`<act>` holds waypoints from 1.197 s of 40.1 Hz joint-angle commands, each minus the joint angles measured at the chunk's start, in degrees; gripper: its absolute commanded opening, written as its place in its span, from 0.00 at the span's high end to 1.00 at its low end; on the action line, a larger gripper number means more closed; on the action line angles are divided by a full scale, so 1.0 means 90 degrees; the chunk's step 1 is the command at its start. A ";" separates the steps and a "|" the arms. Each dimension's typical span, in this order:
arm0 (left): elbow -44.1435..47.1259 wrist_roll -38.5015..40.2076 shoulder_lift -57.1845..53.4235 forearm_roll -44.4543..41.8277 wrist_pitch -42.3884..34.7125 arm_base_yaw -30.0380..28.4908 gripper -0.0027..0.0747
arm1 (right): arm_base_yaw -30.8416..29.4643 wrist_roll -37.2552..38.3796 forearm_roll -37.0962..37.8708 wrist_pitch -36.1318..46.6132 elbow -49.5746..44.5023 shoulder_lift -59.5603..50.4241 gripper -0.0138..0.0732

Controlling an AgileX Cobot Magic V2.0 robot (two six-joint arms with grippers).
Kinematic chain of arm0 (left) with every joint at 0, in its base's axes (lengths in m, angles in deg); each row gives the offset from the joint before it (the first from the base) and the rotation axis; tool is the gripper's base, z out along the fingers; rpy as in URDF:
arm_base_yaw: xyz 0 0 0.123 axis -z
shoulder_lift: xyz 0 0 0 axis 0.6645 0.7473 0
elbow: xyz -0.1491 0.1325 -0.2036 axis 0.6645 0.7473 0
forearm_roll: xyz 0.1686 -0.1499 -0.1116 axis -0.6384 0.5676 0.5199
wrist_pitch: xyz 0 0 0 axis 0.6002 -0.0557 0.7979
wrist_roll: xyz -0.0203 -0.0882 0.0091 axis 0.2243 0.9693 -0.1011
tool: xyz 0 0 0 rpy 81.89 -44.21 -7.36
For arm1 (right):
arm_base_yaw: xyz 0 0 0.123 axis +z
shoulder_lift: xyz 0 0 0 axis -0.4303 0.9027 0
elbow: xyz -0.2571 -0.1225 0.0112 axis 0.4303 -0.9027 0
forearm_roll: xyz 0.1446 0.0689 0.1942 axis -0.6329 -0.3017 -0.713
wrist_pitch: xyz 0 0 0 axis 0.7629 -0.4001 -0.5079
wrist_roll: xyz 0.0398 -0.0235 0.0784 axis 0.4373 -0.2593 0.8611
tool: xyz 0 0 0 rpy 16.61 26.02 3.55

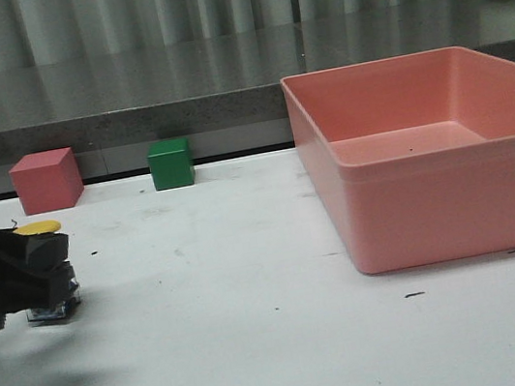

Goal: Place and stand button with both arms
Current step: 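Set the button upright on the table and open the left gripper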

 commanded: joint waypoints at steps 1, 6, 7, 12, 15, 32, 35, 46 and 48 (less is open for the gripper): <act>-0.0051 0.0027 -0.0167 0.0099 -0.1232 -0.0013 0.66 | -0.0041 -0.0056 0.0098 0.0513 0.0151 0.0083 0.92; -0.0051 0.0027 -0.0167 0.0180 -0.1232 -0.0013 0.51 | -0.0041 -0.0056 0.0098 0.0513 0.0151 0.0083 0.92; -0.0051 0.0027 -0.0167 0.0217 -0.1232 -0.0013 0.47 | -0.0041 -0.0056 0.0098 0.0513 0.0151 0.0083 0.92; -0.0051 0.0027 -0.0167 0.0217 -0.1232 -0.0013 0.32 | -0.0041 -0.0056 0.0098 0.0513 0.0151 0.0083 0.92; -0.0051 0.0027 -0.0167 0.0259 -0.1232 -0.0013 0.30 | -0.0041 -0.0056 0.0098 0.0513 0.0151 0.0083 0.92; -0.0115 0.0027 -0.1452 0.0285 -0.1023 -0.0013 0.30 | -0.0041 -0.0056 0.0098 0.0513 0.0151 0.0083 0.92; -0.0246 0.0027 -0.1961 0.0285 -0.0335 -0.0013 0.30 | -0.0041 -0.0056 0.0098 0.0513 0.0151 0.0083 0.92; -0.0697 0.0027 -0.3942 0.0285 0.2206 -0.0013 0.30 | -0.0041 -0.0056 0.0098 0.0513 0.0151 0.0083 0.92; -0.0697 0.0027 -0.4371 0.0299 0.2450 -0.0013 0.31 | -0.0041 -0.0056 0.0098 0.0513 0.0151 0.0083 0.92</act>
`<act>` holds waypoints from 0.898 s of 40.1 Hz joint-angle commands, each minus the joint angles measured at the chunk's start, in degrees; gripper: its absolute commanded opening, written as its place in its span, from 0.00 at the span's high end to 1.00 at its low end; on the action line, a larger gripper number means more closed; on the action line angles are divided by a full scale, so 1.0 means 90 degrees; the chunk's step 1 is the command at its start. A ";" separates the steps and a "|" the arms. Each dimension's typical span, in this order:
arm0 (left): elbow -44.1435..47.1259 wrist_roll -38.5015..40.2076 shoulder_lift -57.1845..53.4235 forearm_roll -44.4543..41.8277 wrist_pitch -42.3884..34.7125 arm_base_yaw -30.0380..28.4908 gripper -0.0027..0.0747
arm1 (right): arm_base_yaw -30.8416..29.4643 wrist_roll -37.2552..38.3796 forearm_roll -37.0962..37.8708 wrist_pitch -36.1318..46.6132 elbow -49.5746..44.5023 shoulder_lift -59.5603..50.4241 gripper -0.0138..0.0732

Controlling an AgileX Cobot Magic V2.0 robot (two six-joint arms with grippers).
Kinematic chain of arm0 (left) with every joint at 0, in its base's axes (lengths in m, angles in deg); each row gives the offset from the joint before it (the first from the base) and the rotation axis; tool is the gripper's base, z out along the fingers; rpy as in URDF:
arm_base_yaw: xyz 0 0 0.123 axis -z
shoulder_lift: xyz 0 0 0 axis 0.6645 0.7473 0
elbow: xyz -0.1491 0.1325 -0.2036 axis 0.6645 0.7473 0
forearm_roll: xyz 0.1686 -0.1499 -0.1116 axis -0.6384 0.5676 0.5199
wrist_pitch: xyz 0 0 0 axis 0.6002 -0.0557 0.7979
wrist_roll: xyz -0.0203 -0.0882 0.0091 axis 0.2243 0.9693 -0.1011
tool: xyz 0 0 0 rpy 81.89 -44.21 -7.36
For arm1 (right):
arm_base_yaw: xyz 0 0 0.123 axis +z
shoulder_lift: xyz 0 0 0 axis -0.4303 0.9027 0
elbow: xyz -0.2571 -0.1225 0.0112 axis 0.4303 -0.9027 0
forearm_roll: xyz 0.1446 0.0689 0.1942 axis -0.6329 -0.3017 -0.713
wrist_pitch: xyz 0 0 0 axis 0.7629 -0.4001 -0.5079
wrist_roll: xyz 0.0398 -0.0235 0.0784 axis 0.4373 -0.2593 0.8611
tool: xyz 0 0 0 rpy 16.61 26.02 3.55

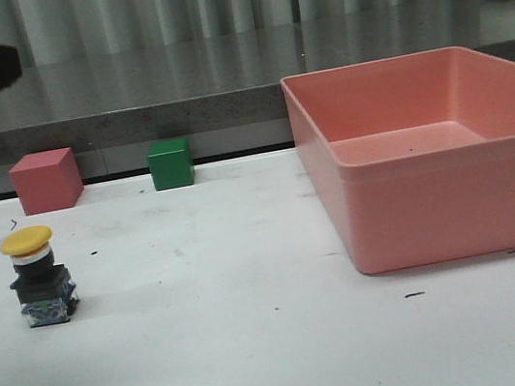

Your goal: Place and stand button with both arms

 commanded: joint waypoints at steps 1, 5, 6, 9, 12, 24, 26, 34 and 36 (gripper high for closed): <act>-0.0190 0.0027 -0.0896 0.0072 0.0219 -0.0013 0.32 | -0.0041 -0.0056 0.0098 0.0513 0.0151 0.0083 0.92; -0.0190 0.0027 -0.1662 0.0084 0.1032 -0.0013 0.43 | -0.0041 -0.0056 0.0098 0.0513 0.0151 0.0083 0.92; -0.0190 0.0027 -0.1879 0.0084 0.1298 -0.0013 0.47 | -0.0041 -0.0056 0.0098 0.0513 0.0151 0.0083 0.92; -0.0190 0.0027 -0.2487 0.0084 0.2024 -0.0013 0.61 | -0.0041 -0.0056 0.0098 0.0513 0.0151 0.0083 0.92; -0.0190 0.0027 -0.3096 0.0084 0.2697 -0.0013 0.75 | -0.0041 -0.0056 0.0098 0.0513 0.0151 0.0083 0.92; -0.0190 0.0027 -0.5465 0.0084 0.5173 -0.0013 0.99 | -0.0041 -0.0056 0.0098 0.0513 0.0151 0.0083 0.92; -0.0190 0.0027 -0.5772 0.0084 0.5555 -0.0013 0.99 | -0.0041 -0.0056 0.0098 0.0513 0.0151 0.0083 0.92; -0.0190 0.0027 -0.7015 0.0084 0.6703 -0.0013 0.99 | -0.0041 -0.0056 0.0098 0.0513 0.0151 0.0083 0.92; -0.0190 0.0027 -0.7269 0.0084 0.6763 -0.0013 0.99 | -0.0041 -0.0056 0.0098 0.0513 0.0151 0.0083 0.92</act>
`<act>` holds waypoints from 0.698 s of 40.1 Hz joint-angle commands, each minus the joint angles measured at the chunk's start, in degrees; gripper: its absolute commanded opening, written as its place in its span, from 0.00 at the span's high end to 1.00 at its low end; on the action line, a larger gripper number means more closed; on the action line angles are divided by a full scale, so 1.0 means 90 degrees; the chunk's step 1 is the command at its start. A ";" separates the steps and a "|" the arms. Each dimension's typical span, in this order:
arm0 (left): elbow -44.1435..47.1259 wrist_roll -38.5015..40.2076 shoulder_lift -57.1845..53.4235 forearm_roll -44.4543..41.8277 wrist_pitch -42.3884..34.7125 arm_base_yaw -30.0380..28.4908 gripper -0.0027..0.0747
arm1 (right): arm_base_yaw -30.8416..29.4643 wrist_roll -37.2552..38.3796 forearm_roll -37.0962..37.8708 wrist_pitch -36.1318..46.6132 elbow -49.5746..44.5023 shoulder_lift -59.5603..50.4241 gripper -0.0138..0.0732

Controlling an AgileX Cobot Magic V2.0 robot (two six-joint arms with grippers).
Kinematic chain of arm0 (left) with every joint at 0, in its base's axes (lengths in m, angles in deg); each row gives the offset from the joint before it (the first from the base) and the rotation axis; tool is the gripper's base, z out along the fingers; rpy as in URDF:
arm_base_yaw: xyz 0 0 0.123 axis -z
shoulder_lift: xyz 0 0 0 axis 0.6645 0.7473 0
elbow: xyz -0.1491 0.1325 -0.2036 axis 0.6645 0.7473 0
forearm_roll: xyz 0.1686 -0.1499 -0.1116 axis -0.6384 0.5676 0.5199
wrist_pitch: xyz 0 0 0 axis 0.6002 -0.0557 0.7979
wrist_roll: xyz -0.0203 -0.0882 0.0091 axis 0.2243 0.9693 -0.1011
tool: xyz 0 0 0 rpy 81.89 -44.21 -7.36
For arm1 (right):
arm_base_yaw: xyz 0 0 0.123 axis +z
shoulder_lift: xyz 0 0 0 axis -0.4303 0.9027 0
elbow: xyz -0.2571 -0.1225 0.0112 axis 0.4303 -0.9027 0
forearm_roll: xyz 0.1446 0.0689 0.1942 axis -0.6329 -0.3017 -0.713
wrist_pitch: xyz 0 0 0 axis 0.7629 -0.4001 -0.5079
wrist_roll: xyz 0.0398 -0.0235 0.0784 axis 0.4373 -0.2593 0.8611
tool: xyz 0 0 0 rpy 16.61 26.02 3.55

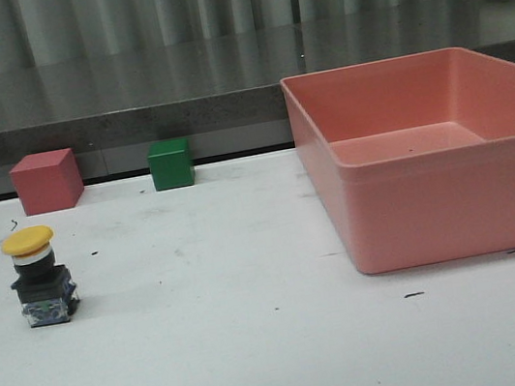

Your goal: Place and stand button with both arms

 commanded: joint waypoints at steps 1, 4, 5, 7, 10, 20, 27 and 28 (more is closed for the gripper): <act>-0.0186 0.0027 -0.0424 0.0066 -0.0249 -0.0003 0.99 | -0.0041 -0.0056 0.0098 0.0513 0.0151 0.0083 0.92; -0.0186 0.0027 -0.0738 0.0066 -0.0261 -0.0003 0.99 | -0.0041 -0.0056 0.0098 0.0513 0.0151 0.0083 0.92; -0.0186 0.0027 -0.0797 0.0066 -0.0261 -0.0003 0.99 | -0.0041 -0.0056 0.0098 0.0513 0.0151 0.0083 0.92; -0.0186 0.0027 -0.0896 0.0066 -0.0261 -0.0003 0.99 | -0.0041 -0.0056 0.0098 0.0513 0.0151 0.0083 0.92; -0.0186 0.0027 -0.0925 0.0066 -0.0261 -0.0003 0.99 | -0.0041 -0.0056 0.0098 0.0513 0.0151 0.0083 0.92; -0.0186 0.0027 -0.0925 0.0066 -0.0261 -0.0003 0.99 | -0.0041 -0.0056 0.0098 0.0513 0.0151 0.0083 0.92; -0.0186 0.0027 -0.0925 0.0066 -0.0261 -0.0003 0.99 | -0.0041 -0.0056 0.0098 0.0513 0.0151 0.0083 0.92; -0.0186 0.0027 -0.0925 0.0066 -0.0261 -0.0003 0.99 | -0.0041 -0.0056 0.0098 0.0513 0.0151 0.0083 0.92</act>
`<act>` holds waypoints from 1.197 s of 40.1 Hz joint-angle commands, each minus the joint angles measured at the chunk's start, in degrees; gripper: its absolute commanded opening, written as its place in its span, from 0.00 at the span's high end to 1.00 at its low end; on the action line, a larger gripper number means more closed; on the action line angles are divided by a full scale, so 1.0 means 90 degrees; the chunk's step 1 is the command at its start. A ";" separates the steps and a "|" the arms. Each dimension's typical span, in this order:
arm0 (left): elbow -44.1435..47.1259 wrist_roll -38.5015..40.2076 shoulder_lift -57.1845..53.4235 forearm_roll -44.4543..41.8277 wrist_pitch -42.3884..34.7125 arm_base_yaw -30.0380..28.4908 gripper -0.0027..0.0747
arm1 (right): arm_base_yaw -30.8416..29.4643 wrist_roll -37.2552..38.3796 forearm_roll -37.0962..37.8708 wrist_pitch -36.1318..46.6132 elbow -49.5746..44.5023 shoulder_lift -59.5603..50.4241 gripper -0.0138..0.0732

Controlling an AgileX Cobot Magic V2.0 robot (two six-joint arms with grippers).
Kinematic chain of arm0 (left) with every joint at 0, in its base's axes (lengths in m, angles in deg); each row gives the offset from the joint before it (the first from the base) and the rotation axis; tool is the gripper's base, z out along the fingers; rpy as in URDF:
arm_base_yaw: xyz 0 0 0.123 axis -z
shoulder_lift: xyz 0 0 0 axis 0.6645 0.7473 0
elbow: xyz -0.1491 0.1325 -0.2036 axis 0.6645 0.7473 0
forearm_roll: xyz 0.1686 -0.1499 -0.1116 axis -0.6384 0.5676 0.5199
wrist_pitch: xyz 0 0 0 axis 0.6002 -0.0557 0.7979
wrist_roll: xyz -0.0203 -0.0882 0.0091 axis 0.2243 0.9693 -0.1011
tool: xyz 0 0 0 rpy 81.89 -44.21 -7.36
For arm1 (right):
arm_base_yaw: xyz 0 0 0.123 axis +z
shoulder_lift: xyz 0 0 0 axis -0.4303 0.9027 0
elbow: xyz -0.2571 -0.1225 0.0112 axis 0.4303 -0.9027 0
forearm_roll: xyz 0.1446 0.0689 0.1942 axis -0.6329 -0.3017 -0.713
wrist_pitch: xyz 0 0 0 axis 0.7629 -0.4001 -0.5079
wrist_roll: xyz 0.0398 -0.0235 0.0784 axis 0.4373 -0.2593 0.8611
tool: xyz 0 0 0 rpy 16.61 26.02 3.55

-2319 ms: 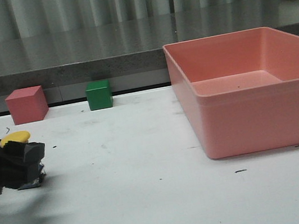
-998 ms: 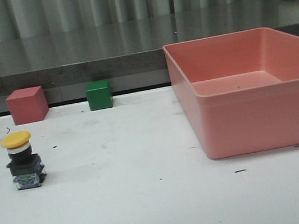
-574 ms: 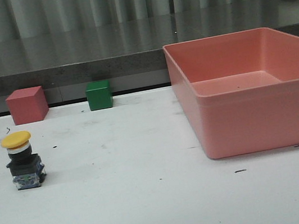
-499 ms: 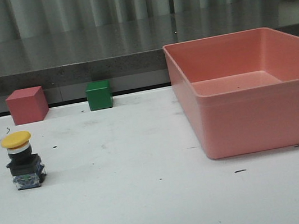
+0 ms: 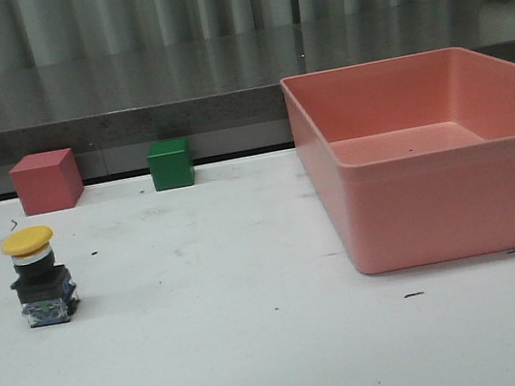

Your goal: Place and stand button with both arms

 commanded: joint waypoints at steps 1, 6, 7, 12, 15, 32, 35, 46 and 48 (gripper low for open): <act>-0.0186 0.0027 0.0077 0.0066 -0.0469 -0.0003 0.99 | -0.0041 -0.0056 0.0098 0.0513 0.0151 0.0083 0.92; -0.0120 0.0027 0.0077 0.0090 -0.0482 -0.0003 0.99 | -0.0041 -0.0056 0.0098 0.0513 0.0151 0.0083 0.92; -0.0067 0.0027 0.0077 0.0090 -0.0498 -0.0003 0.99 | -0.0041 -0.0056 0.0098 0.0513 0.0151 0.0083 0.92; 0.0377 0.0039 -0.0191 0.0090 -0.0565 -0.0211 0.99 | -0.0041 -0.0056 0.0098 0.0513 0.0151 0.0083 0.92; 0.0732 0.0066 -0.0484 0.0090 -0.0565 -0.0466 0.99 | -0.0041 -0.0056 0.0098 0.0513 0.0151 0.0083 0.92; 0.2620 0.0075 -0.0647 0.0103 -0.1687 -0.1786 0.99 | -0.0041 -0.0056 0.0098 0.0513 0.0151 0.0083 0.92; 0.2890 0.0075 -0.0647 0.0103 -0.1885 -0.2018 0.99 | -0.0041 -0.0056 0.0098 0.0513 0.0151 0.0083 0.92; 0.2867 0.0075 -0.0647 0.0103 -0.1643 -0.2409 0.99 | -0.0041 -0.0056 0.0098 0.0513 0.0151 0.0083 0.92; 0.2867 0.0075 -0.0647 0.0103 -0.1643 -0.2409 0.99 | -0.0041 -0.0056 0.0098 0.0513 0.0151 0.0083 0.92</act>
